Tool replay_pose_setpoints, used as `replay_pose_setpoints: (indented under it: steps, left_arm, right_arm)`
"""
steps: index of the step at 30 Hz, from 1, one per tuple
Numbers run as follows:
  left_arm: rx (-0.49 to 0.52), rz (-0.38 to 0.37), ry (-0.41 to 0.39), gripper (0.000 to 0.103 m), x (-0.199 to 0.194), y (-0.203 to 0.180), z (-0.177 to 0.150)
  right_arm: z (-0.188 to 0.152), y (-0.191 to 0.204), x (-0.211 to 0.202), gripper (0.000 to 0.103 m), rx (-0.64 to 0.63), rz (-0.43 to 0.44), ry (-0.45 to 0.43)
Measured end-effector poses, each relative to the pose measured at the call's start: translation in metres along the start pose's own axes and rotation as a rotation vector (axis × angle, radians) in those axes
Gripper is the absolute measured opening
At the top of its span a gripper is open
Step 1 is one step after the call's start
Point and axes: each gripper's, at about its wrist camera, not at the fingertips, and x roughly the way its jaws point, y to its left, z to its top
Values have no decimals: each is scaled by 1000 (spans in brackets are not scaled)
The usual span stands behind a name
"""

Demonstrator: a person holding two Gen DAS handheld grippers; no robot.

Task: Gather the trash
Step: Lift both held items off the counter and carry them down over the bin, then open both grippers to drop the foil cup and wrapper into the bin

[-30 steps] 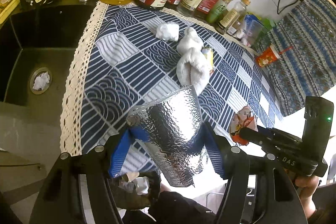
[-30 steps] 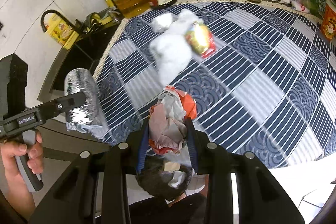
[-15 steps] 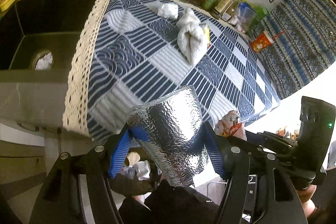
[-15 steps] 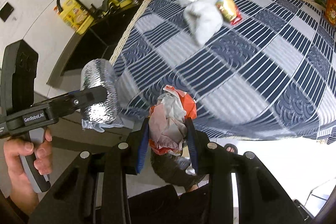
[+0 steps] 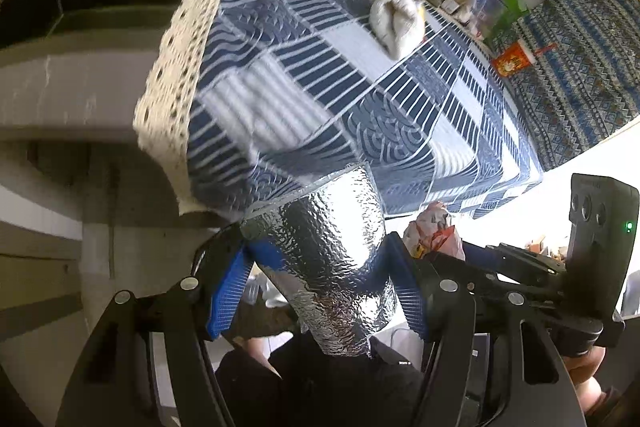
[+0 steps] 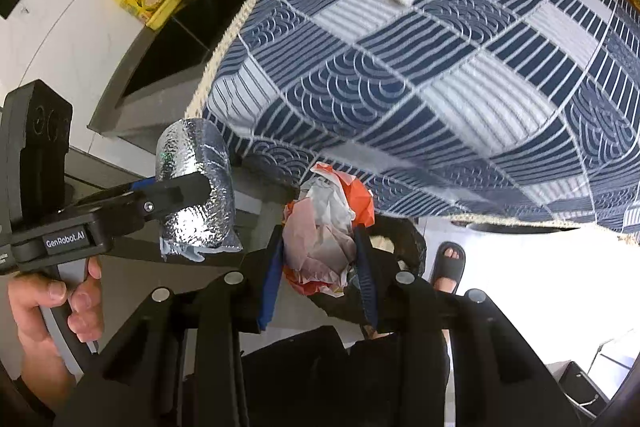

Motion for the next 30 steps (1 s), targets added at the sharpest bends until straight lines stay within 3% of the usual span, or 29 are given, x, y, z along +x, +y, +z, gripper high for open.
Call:
replay_pose_setpoints:
  steps: [15,26,28,30]
  left_arm:
    - [-74,15,118,64,40,31,-37]
    - [-129,22,194,65,69,46,-54]
    - [-136,26,209,66,73,46,-55]
    - [-136,31,224,69,76,45,-56]
  right_arm:
    - [-25,-11,40,36,58,16,110]
    - [-25,-19,58,38,87,31,155]
    - [-23,-20,59,39,88,35,158]
    - [-20,-23,61,51,106,47,155]
